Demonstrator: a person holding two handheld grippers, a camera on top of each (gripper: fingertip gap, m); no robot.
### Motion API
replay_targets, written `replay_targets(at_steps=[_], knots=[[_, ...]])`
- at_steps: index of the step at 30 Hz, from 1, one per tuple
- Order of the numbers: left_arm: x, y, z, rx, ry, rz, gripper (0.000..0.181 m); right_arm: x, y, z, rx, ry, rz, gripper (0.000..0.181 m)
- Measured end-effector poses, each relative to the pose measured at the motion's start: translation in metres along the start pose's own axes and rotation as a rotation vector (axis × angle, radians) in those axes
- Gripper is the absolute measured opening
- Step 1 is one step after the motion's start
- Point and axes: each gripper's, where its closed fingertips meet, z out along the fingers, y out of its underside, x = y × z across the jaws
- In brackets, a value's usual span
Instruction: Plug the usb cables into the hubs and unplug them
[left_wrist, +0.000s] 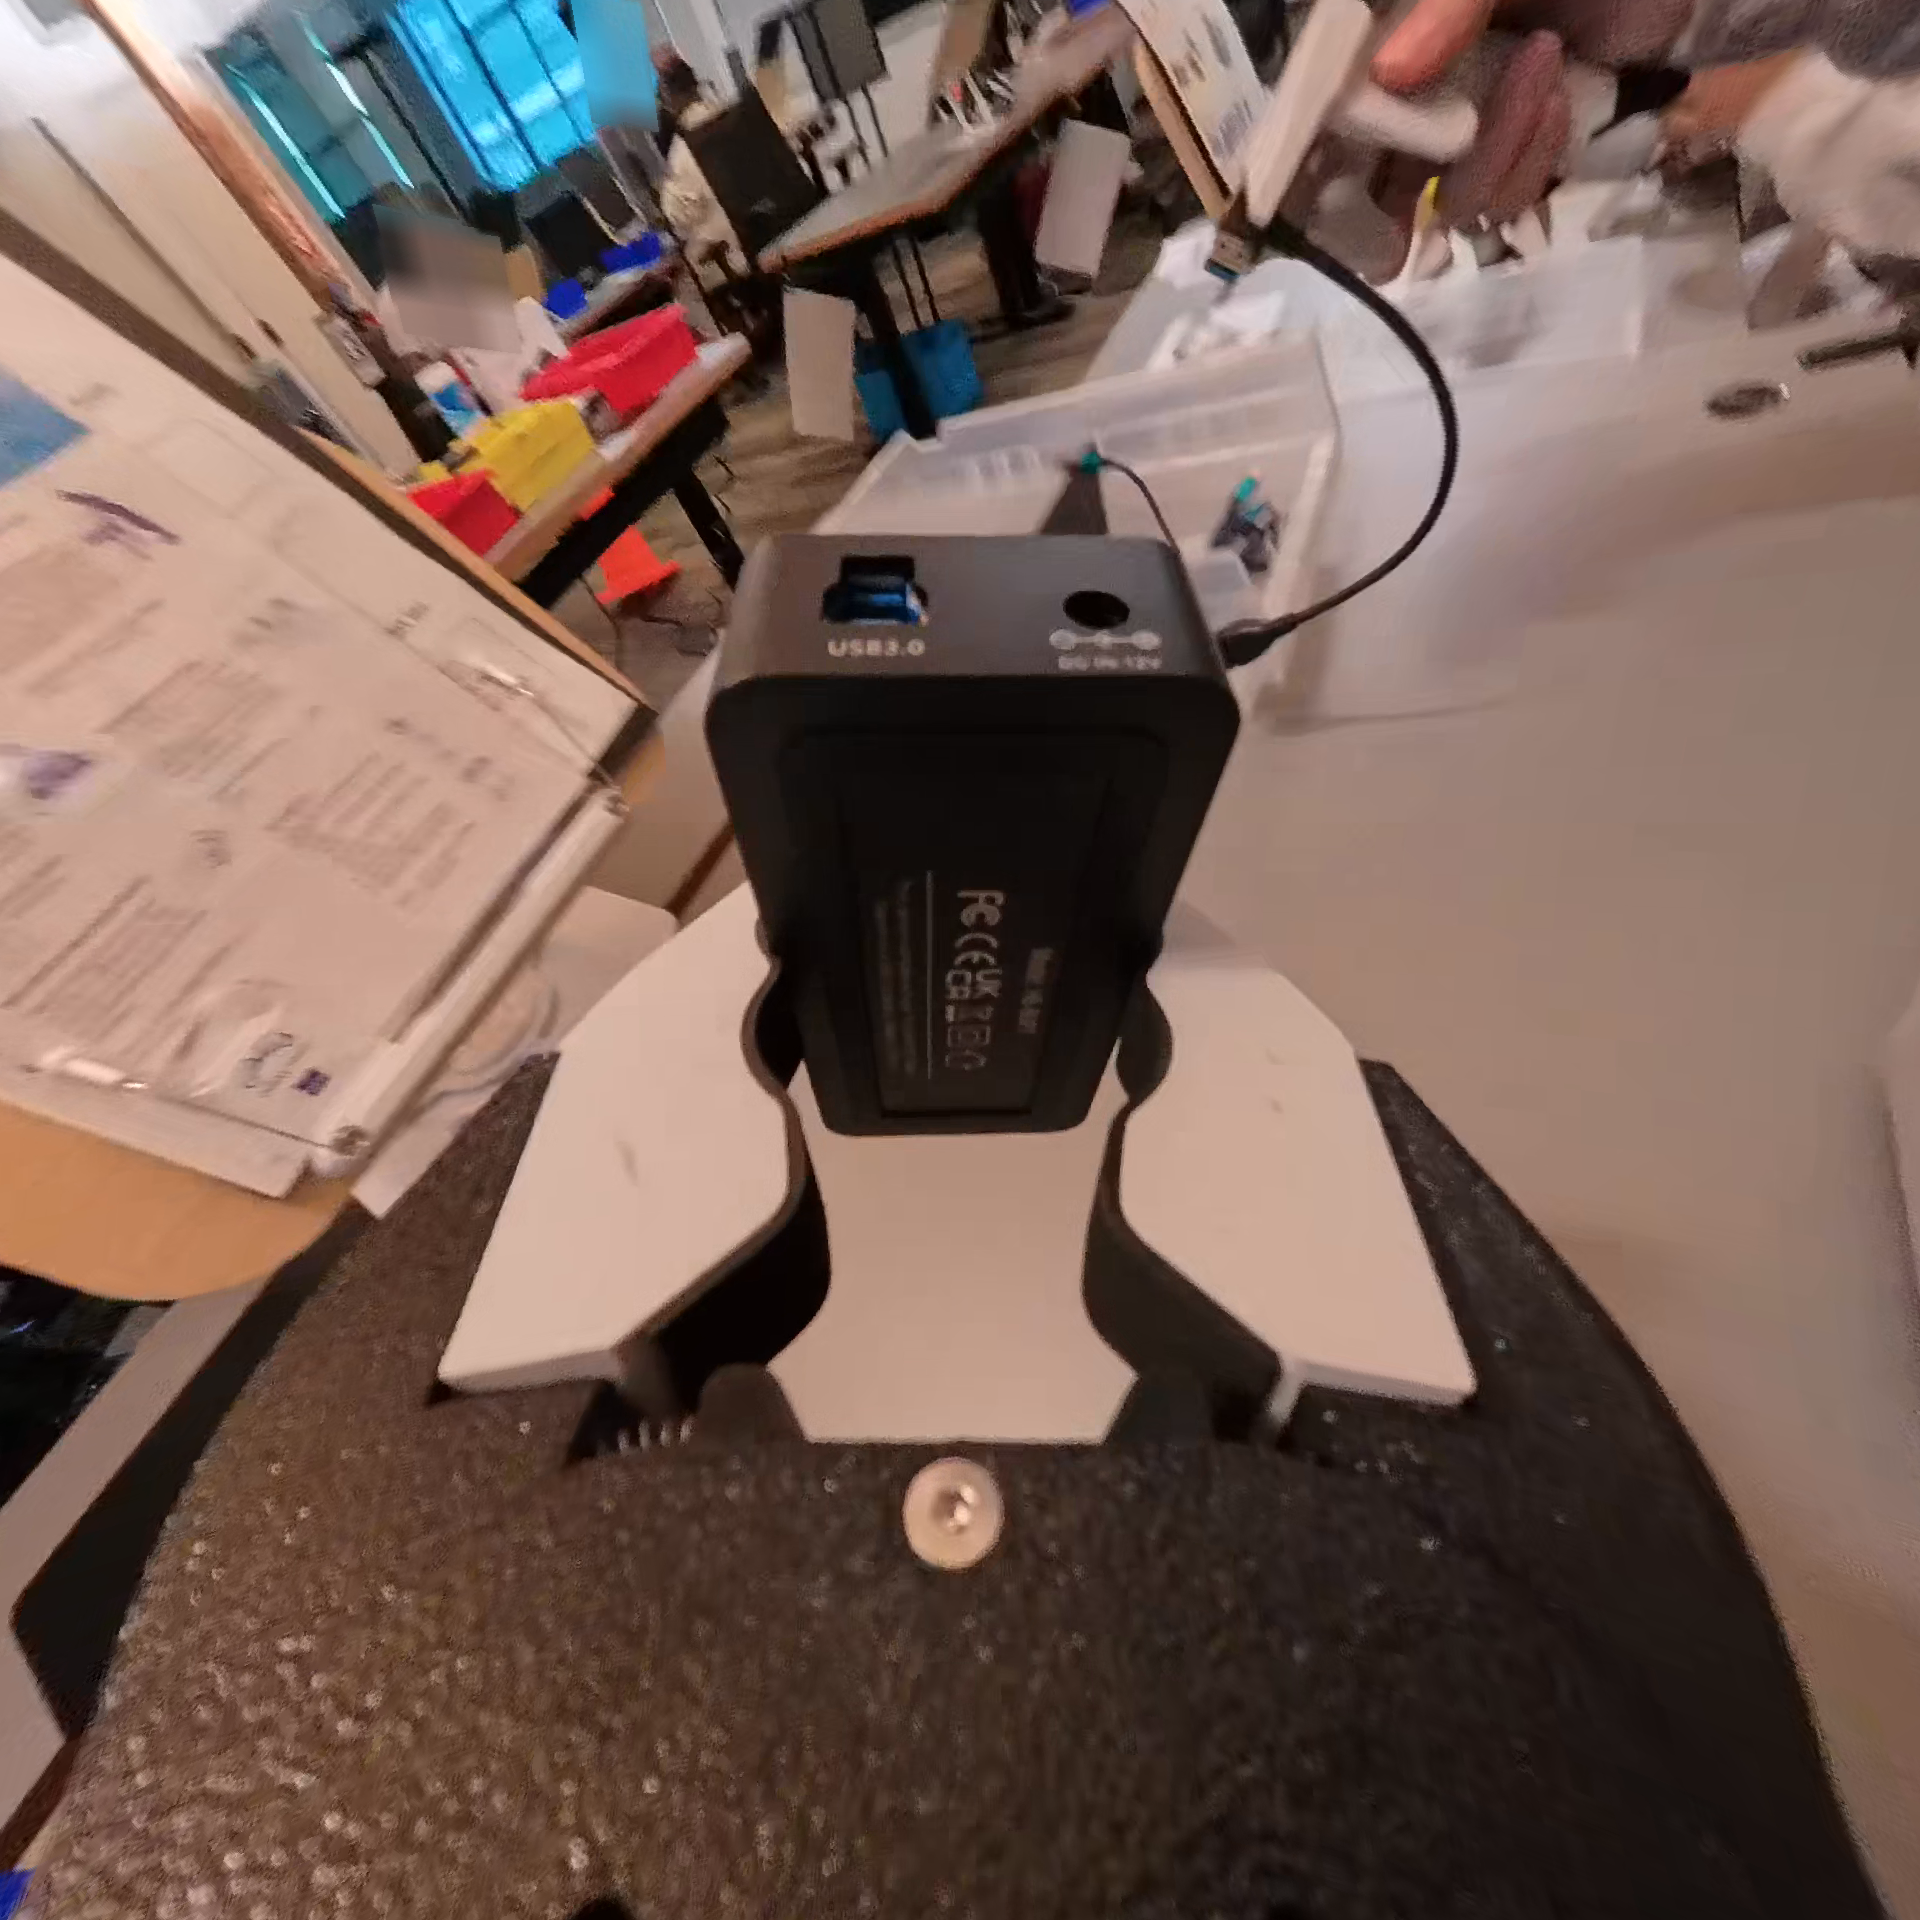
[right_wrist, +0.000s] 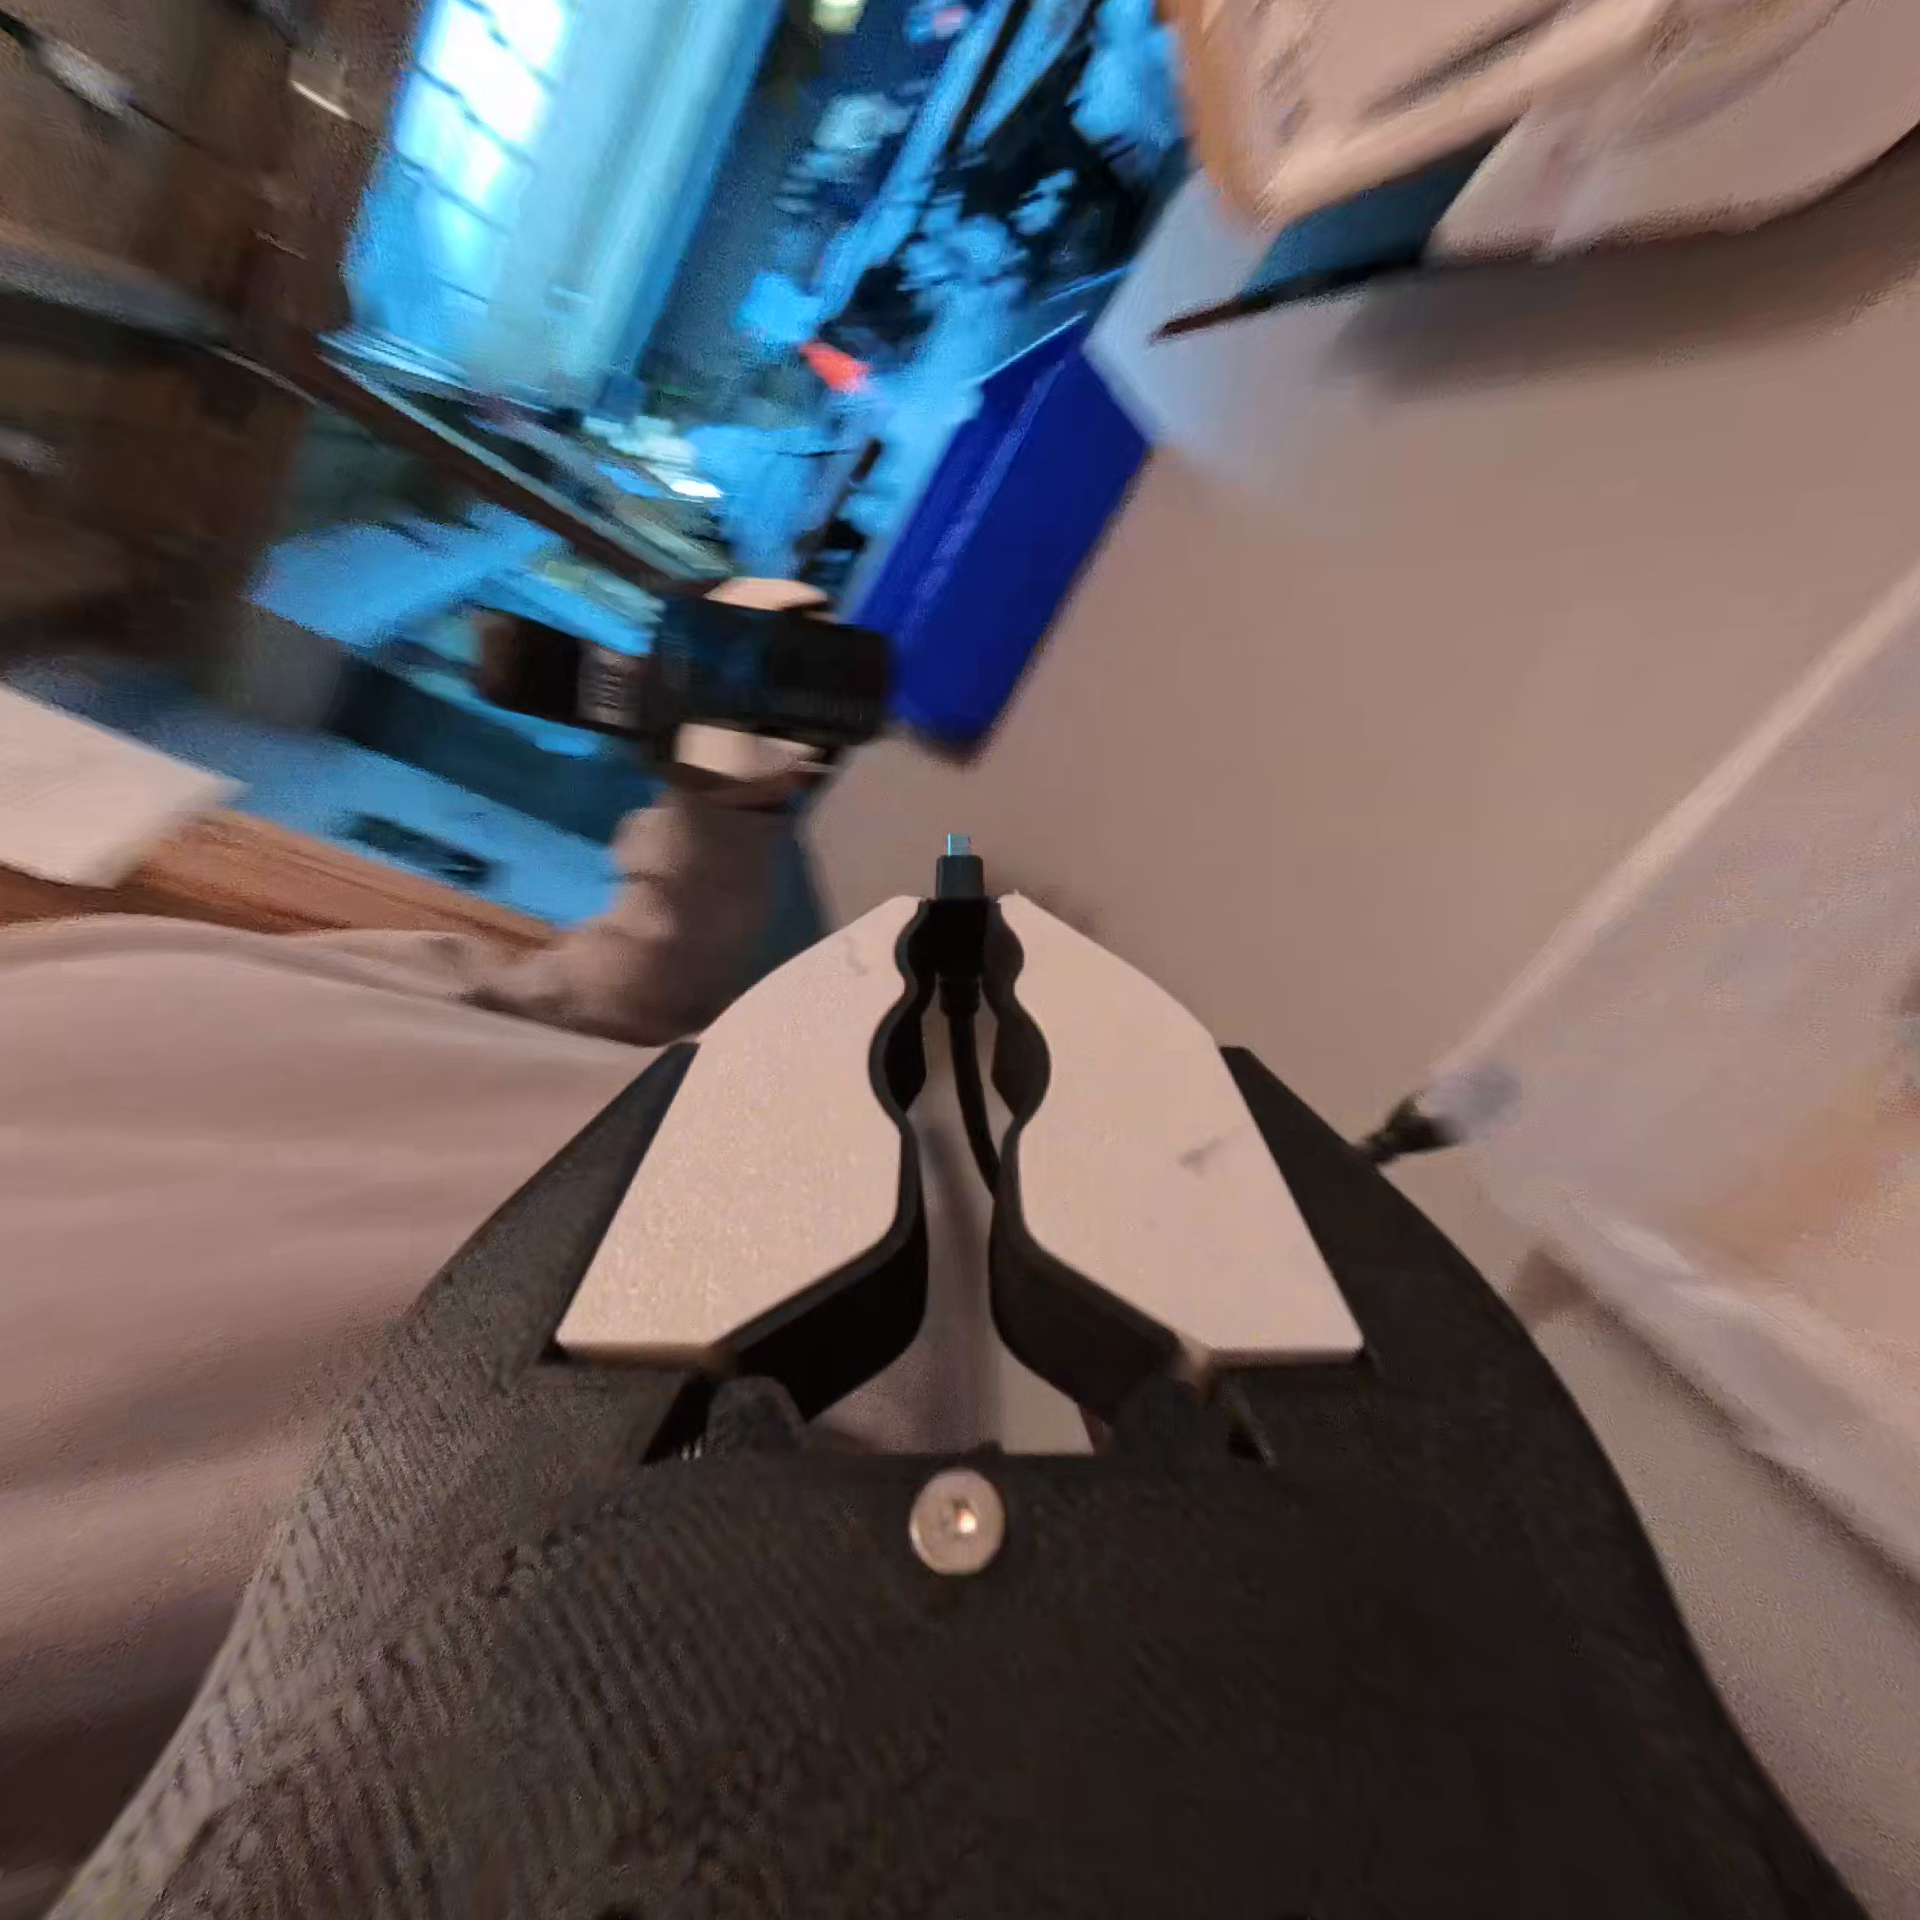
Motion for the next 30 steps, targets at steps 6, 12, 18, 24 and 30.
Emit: replay_targets(at_steps=[6, 12, 18, 24, 30], knots=[[0.006, -0.023, 0.011, 0.103, 0.036, -0.047, 0.059, -0.048, -0.065, -0.075, 0.126, 0.021, -0.259, 0.008], [0.036, -0.012, 0.030, 0.108, 0.127, -0.108, 0.059, 0.020, -0.090, -0.114, 0.191, 0.155, -0.232, 0.008], [0.045, -0.015, 0.038, 0.122, 0.167, -0.135, 0.060, 0.113, -0.037, -0.081, 0.039, 0.216, -0.083, 0.009], [0.049, -0.015, 0.040, 0.123, 0.193, -0.157, 0.060, 0.132, -0.015, -0.057, -0.078, 0.236, -0.067, 0.011], [0.057, -0.013, 0.050, 0.130, 0.222, -0.187, 0.060, 0.162, -0.034, -0.026, -0.054, 0.595, -0.364, 0.025]])
